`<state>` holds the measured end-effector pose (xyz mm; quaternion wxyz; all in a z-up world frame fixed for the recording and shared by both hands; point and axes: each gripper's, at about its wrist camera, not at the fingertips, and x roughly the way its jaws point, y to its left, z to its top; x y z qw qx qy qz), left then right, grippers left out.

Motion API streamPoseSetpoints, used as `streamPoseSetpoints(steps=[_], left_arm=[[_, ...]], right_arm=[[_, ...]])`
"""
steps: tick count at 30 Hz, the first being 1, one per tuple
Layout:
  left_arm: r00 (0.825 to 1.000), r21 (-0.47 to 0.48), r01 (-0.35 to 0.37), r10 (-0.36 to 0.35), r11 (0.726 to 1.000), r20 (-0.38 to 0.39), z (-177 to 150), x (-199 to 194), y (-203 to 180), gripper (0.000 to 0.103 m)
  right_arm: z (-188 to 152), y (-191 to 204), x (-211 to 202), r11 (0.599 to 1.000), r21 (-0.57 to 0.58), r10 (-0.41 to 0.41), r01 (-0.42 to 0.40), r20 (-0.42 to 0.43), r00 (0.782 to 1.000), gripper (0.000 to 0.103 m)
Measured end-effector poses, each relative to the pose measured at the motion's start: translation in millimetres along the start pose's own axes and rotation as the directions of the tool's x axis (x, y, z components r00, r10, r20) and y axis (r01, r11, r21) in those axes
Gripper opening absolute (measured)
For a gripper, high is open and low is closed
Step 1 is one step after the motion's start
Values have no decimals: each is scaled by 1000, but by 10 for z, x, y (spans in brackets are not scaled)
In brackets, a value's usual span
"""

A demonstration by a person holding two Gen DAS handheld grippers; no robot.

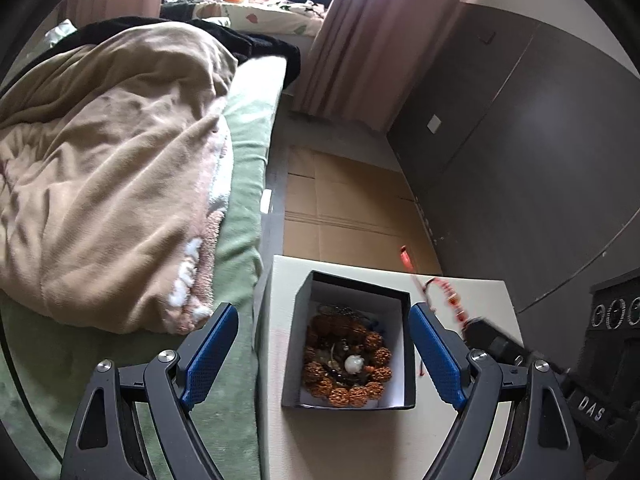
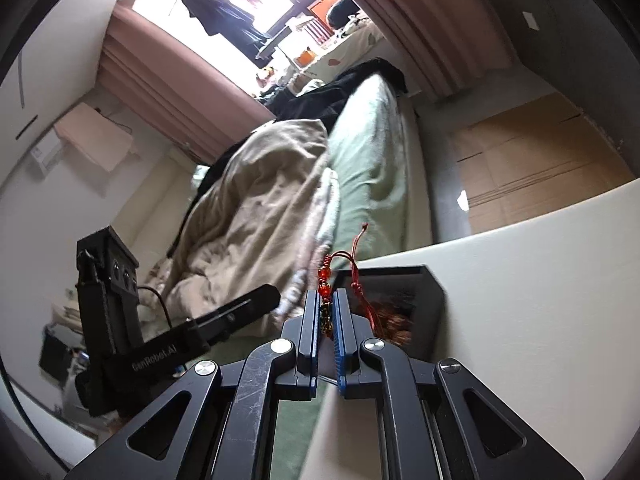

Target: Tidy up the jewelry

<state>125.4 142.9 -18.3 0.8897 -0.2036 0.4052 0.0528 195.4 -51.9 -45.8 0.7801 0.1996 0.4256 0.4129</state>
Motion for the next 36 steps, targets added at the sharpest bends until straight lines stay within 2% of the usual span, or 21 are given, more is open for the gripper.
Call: streamPoseSetpoints(steps=[1,2,3,5,7,8,9,13,15,16,26,28,36], left_arm=[[1000,3,-5,5,1000,4,-4,-9,9,87],[1000,6,-8,8,1000,5,-4,-16,5,87],[1000,11,-10,10,1000,5,-4,-18,8,87],[1000,17,-9,9,1000,2,-23,-28,-3,87],[1000,23,-8,8,1000,1,-56,-44,-27,87],[1000,27,-8,8,1000,1,-71,-50,-40,87],[1000,34,-10,10,999,2,-88,-64,-60,87],[1000,44,-17,16,999,25,-126,-190,-165,94],[999,50,-19,16,999,51,-134,-277,-229,100],[998,58,-23,19,998,63,-148,-330,-284,103],[997,125,-52,44,991,66,-496,-378,-623,103],[997,138,-47,38,989,68,-550,-355,-672,103],[996,144,-46,35,988,79,-676,-355,-743,103]], right_arm=[[-11,0,60,1000,5,3,-3,-33,999,18],[-22,-8,96,1000,6,-9,10,-54,998,43],[-27,-21,88,1000,3,-19,20,-52,998,61],[-38,-61,9,999,1,-44,44,-33,998,62],[-28,-136,-77,999,12,-53,53,-35,998,72],[-20,-174,-126,998,21,-62,62,-26,998,86],[-19,-219,-197,997,32,-75,75,-11,997,95],[-21,-321,-461,994,49,-103,102,16,995,96],[-31,-331,-594,992,41,-124,123,29,992,103],[-43,-334,-672,990,35,-135,134,38,990,103],[-115,-402,-1163,973,-1,-230,231,82,970,103],[-136,-397,-1224,963,-22,-267,270,89,960,103],[-237,-368,-1354,934,-91,-340,347,82,937,103]])
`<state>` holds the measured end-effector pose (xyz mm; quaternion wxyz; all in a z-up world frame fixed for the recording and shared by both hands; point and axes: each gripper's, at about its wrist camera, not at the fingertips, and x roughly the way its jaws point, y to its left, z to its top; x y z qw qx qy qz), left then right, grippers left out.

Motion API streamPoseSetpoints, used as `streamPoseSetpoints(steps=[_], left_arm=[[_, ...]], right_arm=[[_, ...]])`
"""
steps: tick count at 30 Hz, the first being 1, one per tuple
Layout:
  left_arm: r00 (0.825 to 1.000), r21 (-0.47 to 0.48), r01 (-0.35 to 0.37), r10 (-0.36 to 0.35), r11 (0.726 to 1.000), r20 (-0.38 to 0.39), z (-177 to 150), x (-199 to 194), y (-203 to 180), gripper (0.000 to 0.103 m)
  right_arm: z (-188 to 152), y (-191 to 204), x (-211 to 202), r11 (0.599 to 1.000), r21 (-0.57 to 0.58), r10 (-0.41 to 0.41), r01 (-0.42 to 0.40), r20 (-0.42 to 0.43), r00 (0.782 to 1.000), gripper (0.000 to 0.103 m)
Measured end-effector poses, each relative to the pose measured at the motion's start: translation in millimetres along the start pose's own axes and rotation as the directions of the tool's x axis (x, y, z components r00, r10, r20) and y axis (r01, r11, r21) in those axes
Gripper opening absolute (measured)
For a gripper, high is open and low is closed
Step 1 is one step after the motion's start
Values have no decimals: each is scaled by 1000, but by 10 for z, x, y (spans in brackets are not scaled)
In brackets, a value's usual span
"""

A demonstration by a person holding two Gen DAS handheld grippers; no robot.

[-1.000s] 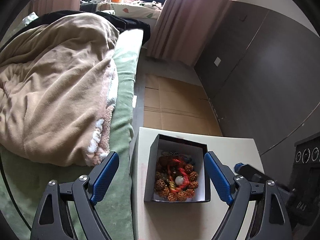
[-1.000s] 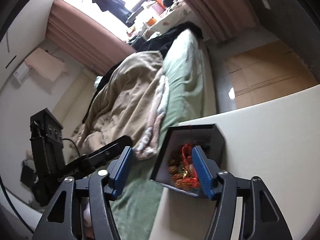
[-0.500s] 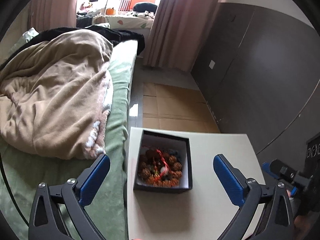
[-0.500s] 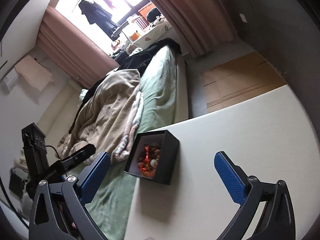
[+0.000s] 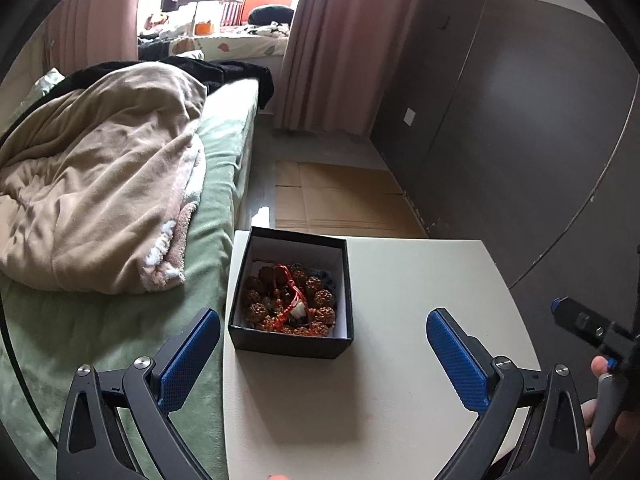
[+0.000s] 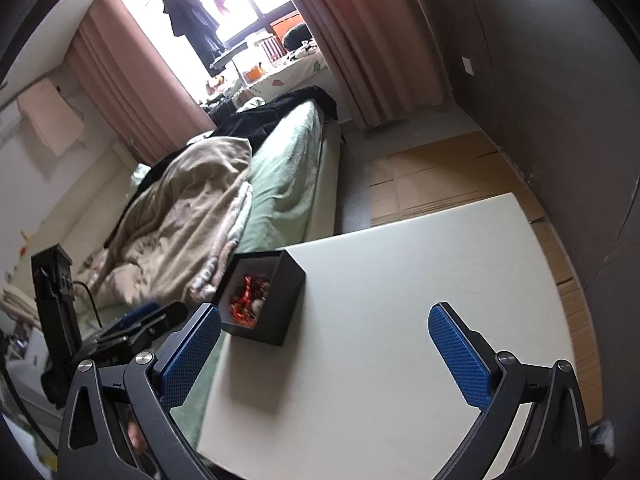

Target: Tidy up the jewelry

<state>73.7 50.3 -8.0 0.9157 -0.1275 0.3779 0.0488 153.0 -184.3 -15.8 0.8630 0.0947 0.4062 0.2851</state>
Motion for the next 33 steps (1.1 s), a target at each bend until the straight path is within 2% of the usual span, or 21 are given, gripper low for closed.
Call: streamPoseSetpoints(steps=[7,11,14,24,33], left_arm=[[999,28,-35,34,999,24,-70,-106,-48,103],[998,62,-49,46,997,38,-124,-179,-114,103],[998,78,-55,52,995,44,-154,-233,-149,103],[998,89,-35,31,995,48,-163,-293,-177,103],[998,91,-41,36,995,57,-158,-314,-183,103]], right_arm=[[-84,-8,-116,996,-60,-70,69,-3,998,103],[-137,-22,-181,995,-53,-80,79,-14,997,103],[-171,-39,-227,990,-48,-132,131,-1,991,103],[-121,-24,-415,987,-37,-155,157,51,987,103],[-123,28,-405,987,-51,-148,151,49,988,103]])
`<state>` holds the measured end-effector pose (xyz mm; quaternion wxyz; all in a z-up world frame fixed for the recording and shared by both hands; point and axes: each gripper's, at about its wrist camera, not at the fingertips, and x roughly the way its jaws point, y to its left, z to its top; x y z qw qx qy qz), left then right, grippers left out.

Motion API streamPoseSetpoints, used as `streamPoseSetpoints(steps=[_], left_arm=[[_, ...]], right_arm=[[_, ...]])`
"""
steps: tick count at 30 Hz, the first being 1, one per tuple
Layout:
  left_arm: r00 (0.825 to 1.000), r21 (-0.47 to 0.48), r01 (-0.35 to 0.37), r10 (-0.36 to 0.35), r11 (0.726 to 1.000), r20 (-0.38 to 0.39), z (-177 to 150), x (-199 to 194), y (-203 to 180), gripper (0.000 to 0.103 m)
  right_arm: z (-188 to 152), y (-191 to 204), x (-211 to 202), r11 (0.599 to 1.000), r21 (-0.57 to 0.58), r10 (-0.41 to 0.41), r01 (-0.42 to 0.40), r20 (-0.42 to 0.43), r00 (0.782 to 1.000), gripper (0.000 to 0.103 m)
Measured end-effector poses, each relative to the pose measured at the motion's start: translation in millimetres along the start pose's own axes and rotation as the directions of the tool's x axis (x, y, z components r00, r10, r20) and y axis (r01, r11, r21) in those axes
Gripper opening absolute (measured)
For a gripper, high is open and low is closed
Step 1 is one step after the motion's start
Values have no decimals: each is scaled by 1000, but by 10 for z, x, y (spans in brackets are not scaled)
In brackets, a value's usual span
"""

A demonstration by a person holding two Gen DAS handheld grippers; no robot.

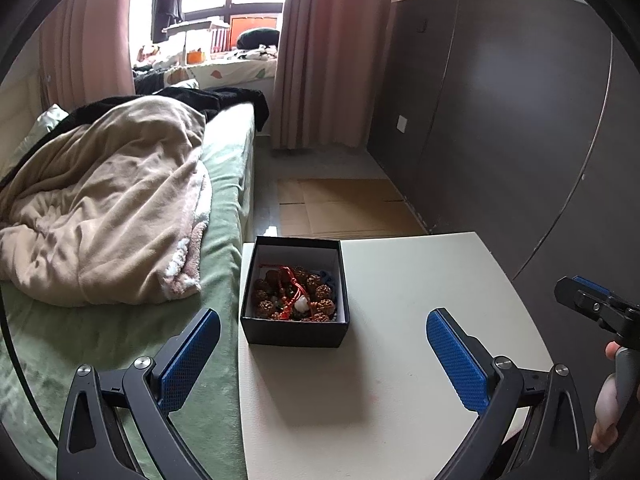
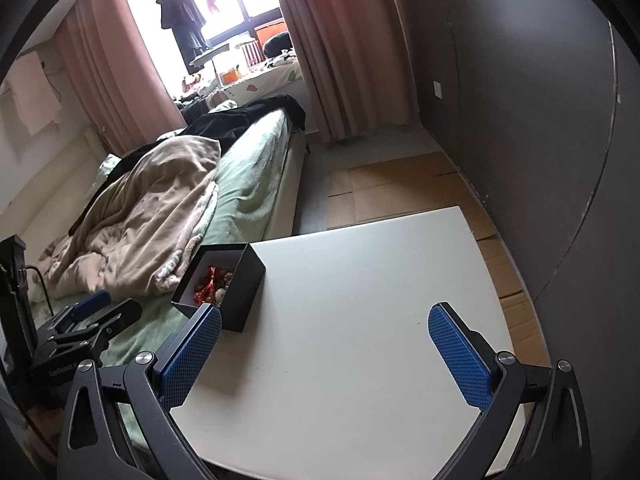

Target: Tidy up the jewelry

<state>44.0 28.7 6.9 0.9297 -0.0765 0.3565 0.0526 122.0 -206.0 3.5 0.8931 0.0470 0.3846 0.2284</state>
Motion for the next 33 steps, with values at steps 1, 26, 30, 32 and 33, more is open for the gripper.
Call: streamPoseSetpoints(steps=[1,26,30,32,33], left_arm=[[1000,1,-1,1,1000,1,0,-3,1,103],[1000,7,-13,13,1000,26,24,-88,11,103],[999,10,-22,22,1000,30,25,-100,14,103],[999,10,-22,22,1000,30,24,-102,17,103],[999,10,-24,23,1000,30,24,-101,15,103]], right_arm=[[-2,7,-4,1000,-2,1,-1,1,1000,103],[-4,2,-7,1000,1,-9,9,9,1000,103],[0,3,-5,1000,-3,-8,8,10,1000,103],[10,6,-8,1000,-6,-7,7,10,1000,103],[10,8,-7,1000,-6,-8,8,10,1000,103]])
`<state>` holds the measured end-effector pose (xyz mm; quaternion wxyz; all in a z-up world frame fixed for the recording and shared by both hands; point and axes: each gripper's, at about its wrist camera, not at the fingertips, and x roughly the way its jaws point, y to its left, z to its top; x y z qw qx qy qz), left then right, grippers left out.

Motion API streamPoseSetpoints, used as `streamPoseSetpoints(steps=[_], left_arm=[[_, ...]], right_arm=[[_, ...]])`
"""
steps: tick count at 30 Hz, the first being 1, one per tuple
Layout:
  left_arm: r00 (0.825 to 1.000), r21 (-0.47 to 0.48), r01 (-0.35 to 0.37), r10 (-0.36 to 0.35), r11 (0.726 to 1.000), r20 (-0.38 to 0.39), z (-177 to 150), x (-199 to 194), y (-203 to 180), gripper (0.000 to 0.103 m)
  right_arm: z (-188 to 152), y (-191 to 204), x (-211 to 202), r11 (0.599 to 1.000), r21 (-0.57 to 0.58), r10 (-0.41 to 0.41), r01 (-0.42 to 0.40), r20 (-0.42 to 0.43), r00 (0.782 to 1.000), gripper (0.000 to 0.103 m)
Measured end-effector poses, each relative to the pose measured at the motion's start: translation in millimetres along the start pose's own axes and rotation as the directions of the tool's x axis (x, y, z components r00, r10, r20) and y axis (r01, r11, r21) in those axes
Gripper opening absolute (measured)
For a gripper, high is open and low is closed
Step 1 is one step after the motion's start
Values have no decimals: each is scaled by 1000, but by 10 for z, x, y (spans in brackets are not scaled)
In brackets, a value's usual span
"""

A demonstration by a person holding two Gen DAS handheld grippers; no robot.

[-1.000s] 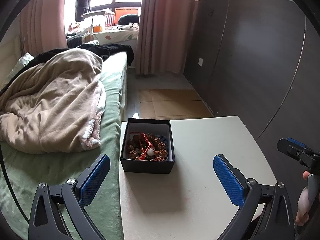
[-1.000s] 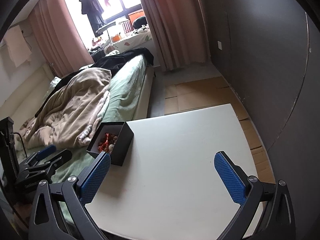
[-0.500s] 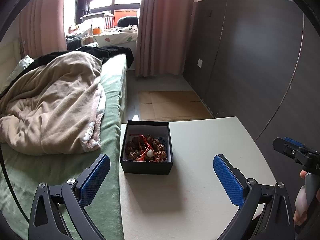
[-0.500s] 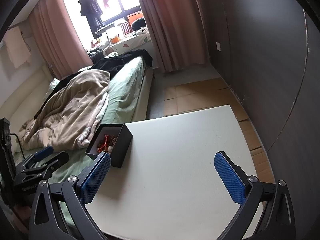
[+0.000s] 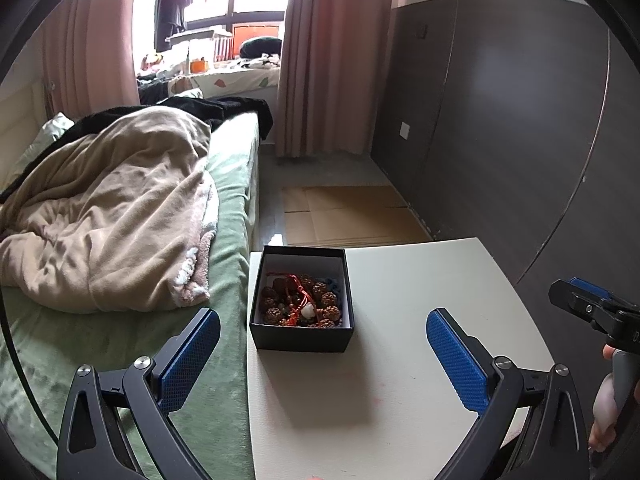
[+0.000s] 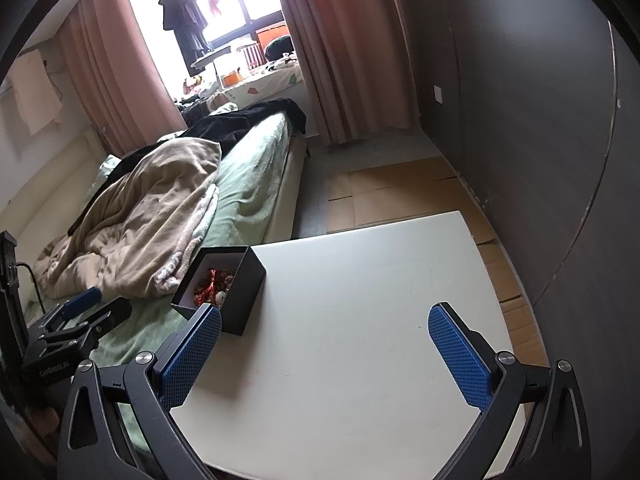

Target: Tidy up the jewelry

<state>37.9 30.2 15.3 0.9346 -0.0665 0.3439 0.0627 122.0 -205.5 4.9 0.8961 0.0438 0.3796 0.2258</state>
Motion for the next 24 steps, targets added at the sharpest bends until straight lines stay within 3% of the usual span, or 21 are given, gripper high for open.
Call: streamPoseSetpoints(steps=[4,24], left_arm=[[1000,6,-22,22,1000,-2,-3,15,-5,103],[1000,36,7,-7,999,-9,-12,33,-78,103]], right_arm=[[-3,7,4,1000,0,-1,1,-2,1000,103],[-36,1,58,1000,-14,-4,3,-22,1000,103]])
